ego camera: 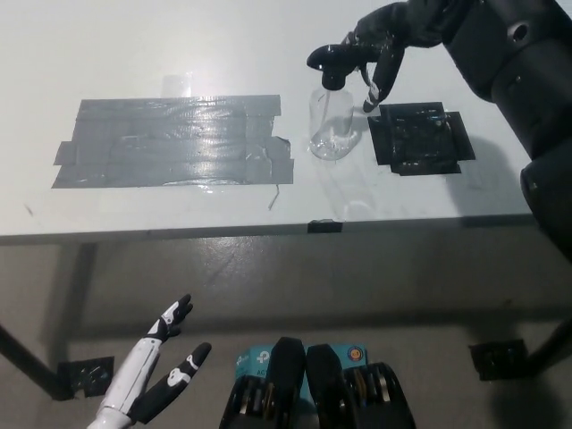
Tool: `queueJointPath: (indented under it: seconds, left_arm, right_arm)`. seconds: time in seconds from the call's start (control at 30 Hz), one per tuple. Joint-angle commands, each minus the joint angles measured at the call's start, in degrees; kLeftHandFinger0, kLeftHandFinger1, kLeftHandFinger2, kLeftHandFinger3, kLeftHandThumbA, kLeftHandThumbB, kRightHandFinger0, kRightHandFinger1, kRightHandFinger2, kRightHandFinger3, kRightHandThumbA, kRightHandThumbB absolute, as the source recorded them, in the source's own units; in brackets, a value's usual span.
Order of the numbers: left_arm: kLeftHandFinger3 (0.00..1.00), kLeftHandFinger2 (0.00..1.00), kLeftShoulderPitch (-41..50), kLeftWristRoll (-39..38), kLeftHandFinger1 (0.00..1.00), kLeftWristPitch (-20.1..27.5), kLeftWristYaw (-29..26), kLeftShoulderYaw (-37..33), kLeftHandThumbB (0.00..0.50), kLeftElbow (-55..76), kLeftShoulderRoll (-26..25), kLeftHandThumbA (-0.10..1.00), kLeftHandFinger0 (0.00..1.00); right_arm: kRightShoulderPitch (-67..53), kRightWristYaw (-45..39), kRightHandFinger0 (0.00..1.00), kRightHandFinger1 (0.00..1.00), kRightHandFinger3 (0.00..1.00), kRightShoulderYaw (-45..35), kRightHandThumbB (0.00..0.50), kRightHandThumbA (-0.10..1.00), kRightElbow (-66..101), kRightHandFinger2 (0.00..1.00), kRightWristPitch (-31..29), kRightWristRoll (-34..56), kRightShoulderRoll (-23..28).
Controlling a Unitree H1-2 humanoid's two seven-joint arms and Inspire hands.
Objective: The robot grabs the black lid of the spray bottle on the desk and places it on the black area of the desk
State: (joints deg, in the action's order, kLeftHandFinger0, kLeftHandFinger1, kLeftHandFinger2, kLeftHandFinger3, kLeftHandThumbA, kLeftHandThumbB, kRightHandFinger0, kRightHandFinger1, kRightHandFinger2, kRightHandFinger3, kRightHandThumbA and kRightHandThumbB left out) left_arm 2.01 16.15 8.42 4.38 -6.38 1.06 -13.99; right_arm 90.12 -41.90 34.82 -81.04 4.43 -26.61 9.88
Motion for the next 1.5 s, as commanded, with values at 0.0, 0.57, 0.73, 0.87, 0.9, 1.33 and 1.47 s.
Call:
queueJointPath:
  seconds: [0.0, 0.57, 0.73, 0.87, 0.9, 1.33, 1.47]
  left_arm:
    - [1.00, 1.00, -0.9, -0.3, 1.00, 1.0, 0.1, 0.2, 0.219, 1.6, -0.3, 0.85, 0.95]
    - [1.00, 1.00, -1.7, 0.0, 1.00, 2.0, -0.1, 0.1, 0.226, 0.9, -0.3, 0.87, 0.93]
    - [1.00, 1.00, -1.9, 0.1, 1.00, 1.9, 0.0, 0.0, 0.226, 1.0, -0.5, 0.88, 0.93]
    - [1.00, 1.00, -2.0, 0.2, 1.00, 2.3, 0.1, 0.0, 0.219, 1.0, -0.7, 0.88, 0.93]
    - [1.00, 1.00, -2.0, 0.3, 1.00, 2.1, 0.1, 0.0, 0.220, 1.2, -0.7, 0.88, 0.94]
    - [1.00, 1.00, -2.3, 0.2, 1.00, 1.1, 0.9, -0.2, 0.226, 2.1, -1.0, 0.87, 0.91]
    - [1.00, 1.00, -2.4, 0.7, 0.99, 1.5, 0.7, -0.4, 0.223, 1.8, -0.9, 0.86, 0.91]
  right_arm:
    - [2.6, 2.3, 1.00, 1.00, 1.00, 0.1, 0.440, 0.74, 0.2, 1.00, -0.5, -1.6, 0.8]
    - [1.3, 13.3, 1.00, 1.00, 1.00, -3.0, 0.500, 0.85, 0.8, 1.00, -2.1, -1.3, 1.3]
    - [0.7, 16.4, 1.00, 1.00, 1.00, -3.1, 0.500, 0.93, 0.6, 1.00, -2.4, -1.7, 0.9]
    - [0.5, 17.2, 1.00, 1.00, 1.00, -3.7, 0.500, 0.93, 0.5, 1.00, -2.8, -1.5, 0.7]
    - [0.5, 17.4, 1.00, 1.00, 1.00, -3.8, 0.500, 0.93, 0.5, 1.00, -2.6, -1.4, 0.6]
    - [0.2, 17.6, 1.00, 1.00, 1.00, -5.3, 0.500, 0.90, 0.3, 1.00, -3.0, -1.3, 0.0]
    - [0.6, 17.5, 1.00, 1.00, 1.00, -4.9, 0.500, 0.93, 0.2, 1.00, -3.2, -1.7, -0.4]
